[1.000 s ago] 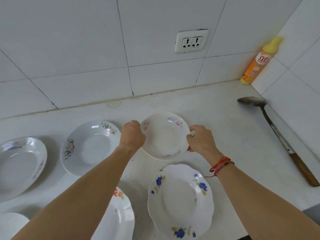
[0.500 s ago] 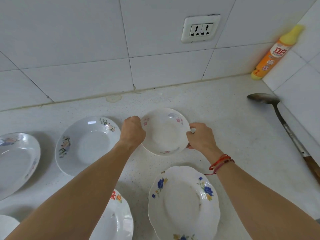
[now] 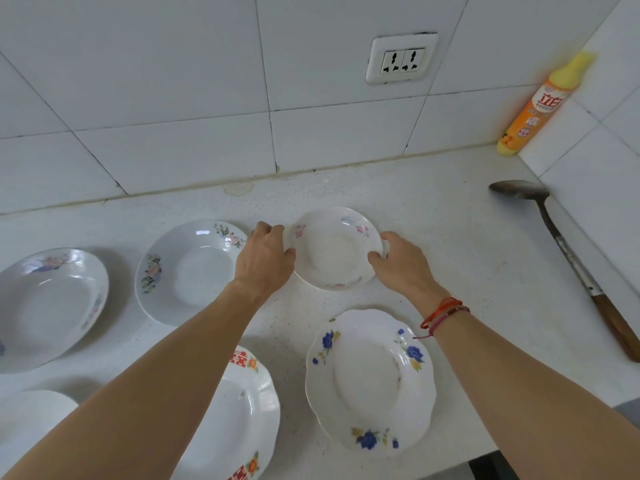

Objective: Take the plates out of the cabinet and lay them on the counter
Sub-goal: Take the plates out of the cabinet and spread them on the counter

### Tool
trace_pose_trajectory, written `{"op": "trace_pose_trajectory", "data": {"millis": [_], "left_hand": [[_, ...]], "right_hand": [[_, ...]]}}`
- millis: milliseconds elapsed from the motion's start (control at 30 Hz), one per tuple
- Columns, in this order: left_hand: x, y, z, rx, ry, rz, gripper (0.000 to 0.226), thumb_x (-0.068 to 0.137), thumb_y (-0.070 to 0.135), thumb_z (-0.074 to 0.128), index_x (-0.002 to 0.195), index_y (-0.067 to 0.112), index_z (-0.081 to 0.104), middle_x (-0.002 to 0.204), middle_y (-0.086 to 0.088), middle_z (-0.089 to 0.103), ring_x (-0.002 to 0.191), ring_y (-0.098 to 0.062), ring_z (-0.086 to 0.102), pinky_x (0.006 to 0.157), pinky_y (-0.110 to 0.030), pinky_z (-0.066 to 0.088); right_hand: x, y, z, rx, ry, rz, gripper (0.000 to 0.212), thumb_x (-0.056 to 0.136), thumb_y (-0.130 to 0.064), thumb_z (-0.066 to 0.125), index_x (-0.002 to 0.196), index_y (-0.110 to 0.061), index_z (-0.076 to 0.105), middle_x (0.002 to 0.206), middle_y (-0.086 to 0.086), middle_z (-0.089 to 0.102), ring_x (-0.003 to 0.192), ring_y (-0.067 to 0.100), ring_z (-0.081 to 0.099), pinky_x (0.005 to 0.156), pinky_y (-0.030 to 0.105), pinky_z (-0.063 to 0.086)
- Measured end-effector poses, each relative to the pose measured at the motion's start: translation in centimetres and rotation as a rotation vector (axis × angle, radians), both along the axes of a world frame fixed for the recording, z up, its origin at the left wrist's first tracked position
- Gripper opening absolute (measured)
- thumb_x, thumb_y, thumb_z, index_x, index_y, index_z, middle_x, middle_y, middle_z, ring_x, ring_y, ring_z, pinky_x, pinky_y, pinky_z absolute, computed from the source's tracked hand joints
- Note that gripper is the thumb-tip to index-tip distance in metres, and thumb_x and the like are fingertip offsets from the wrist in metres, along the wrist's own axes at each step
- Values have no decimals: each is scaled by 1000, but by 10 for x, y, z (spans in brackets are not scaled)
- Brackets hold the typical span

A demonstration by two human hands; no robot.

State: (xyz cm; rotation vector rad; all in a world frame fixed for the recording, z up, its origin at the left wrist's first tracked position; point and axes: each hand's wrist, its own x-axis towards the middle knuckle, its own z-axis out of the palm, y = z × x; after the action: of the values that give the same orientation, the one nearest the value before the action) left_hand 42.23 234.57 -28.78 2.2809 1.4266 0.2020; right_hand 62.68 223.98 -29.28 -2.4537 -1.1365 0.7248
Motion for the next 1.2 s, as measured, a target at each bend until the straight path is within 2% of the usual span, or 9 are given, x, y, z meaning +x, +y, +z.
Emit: {"op": "trace_pose_trajectory", "data": {"millis": [100,167,367,533,633,833,1200], "left_hand": [[-20,-9,11,38,42,16,49,94,31,57,133,3,49,137,-17,45,125,-35,44,91,-45,48],[-36,-16,19,71,57,22,57,93,39,57,137,5,44,142,-15,41,130,-34,41,93,-47,48],[-84,-46,48,120,15,61,63,91,46,58,138,6,45,144,-16,43,130,-36,40,92,-47,48],[-132,-80,66,141,-18,84,64,88,49,59,137,10,45,145,-14,39,130,-37,39,94,-48,46],[-161,-100,70,178,7,93,70,86,55,58,139,11,40,150,-16,32,136,-39,33,100,-51,44],[-193,-131,81,235,22,128,74,86,57,56,142,11,37,150,-16,36,135,-37,37,104,-48,43],[-229,-176,85,226,94,202,76,88,65,44,145,14,35,153,-12,34,141,-32,29,107,-48,38]], "right_hand": [[-12,-10,12,-11,-23,25,59,96,-39,54,149,-19,37,135,15,56,117,32,58,94,43,53],[-21,-17,21,-3,-55,58,59,97,-41,52,150,-20,35,138,15,51,120,31,55,93,39,49],[-55,-37,50,60,-148,122,60,94,-48,50,149,-28,35,132,13,47,117,30,47,93,40,46],[-95,-61,68,63,-267,219,61,95,-52,46,150,-29,32,150,12,36,127,34,40,102,45,40],[-120,-77,73,68,-351,306,63,95,-55,45,151,-30,31,153,12,33,130,34,38,103,46,36],[-157,-94,78,75,-348,392,66,96,-55,44,153,-29,25,154,12,31,132,33,37,104,46,35],[-180,-117,84,80,-366,485,68,96,-56,42,155,-30,21,158,14,25,136,34,34,107,47,33]]}}
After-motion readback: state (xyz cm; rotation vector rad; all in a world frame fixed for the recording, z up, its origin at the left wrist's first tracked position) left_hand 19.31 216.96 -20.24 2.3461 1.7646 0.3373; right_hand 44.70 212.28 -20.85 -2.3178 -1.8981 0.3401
